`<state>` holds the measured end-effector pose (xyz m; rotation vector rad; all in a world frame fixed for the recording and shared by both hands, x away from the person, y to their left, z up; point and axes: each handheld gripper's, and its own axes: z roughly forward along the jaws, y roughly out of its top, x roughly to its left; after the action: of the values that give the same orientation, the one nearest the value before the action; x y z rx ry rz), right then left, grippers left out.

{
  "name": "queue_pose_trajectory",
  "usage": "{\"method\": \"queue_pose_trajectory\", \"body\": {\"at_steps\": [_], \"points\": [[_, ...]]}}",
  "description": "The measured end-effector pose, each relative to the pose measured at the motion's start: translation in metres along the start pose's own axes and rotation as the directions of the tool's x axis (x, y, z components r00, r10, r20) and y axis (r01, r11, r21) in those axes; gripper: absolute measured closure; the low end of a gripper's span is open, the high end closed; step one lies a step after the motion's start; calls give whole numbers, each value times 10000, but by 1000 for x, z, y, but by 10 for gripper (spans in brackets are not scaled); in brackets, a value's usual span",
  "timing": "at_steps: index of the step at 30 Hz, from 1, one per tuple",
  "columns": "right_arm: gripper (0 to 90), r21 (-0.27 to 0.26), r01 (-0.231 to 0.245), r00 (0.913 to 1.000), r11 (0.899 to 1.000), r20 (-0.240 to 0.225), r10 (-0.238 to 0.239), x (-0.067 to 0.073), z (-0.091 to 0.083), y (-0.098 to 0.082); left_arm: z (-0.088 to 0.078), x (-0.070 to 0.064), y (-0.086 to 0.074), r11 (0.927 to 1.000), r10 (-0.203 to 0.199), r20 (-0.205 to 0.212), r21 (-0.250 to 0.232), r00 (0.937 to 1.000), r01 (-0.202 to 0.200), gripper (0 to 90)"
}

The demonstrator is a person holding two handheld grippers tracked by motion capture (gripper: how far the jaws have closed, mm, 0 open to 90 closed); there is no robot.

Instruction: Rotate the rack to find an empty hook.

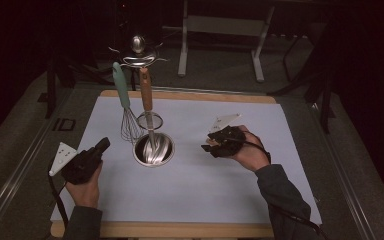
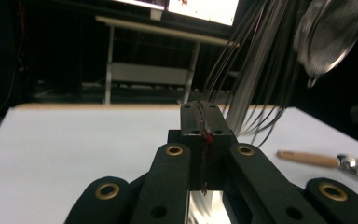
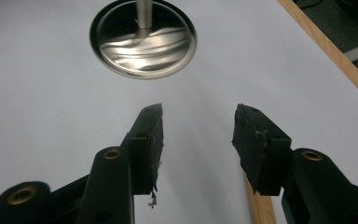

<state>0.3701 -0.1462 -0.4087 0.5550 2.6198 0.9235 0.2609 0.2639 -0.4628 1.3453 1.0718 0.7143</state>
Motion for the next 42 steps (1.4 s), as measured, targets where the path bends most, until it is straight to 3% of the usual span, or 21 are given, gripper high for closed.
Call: {"method": "queue_pose_trajectory", "body": {"at_steps": [8, 15, 21, 27, 31, 37, 42], "points": [[547, 83, -440, 9989, 9990, 151, 439, -2, 3, -16, 4, -1, 24, 9970, -226, 109, -744, 9997, 233, 900], [556, 540, -683, 9974, 9962, 258, 670, -1, 10, -32, 0, -7, 41, 9863, -408, 618, -1574, 9973, 501, 900], [577, 276, -1289, 9915, 9913, -140, 1293, 3, 17, -49, -1, -13, 53, 9764, -434, 762, -2079, 9961, 585, 900], [588, 243, -1971, 9784, 9801, -586, 1982, 1, 28, -71, 1, -18, 72, 9709, -148, 947, -2366, 9954, 370, 900], [587, 222, -2260, 9719, 9739, -631, 2269, 0, 31, -83, 2, -24, 84, 9645, 4, 1105, -2625, 9939, 288, 900], [597, 405, -2343, 9708, 9713, -431, 2360, 4, 34, -98, 5, -33, 95, 9567, 147, 1308, -2900, 9913, 241, 900], [628, 670, -2179, 9748, 9737, -349, 2205, 9, 36, -106, 8, -37, 104, 9522, 276, 1366, -3049, 9902, 155, 900]]}}
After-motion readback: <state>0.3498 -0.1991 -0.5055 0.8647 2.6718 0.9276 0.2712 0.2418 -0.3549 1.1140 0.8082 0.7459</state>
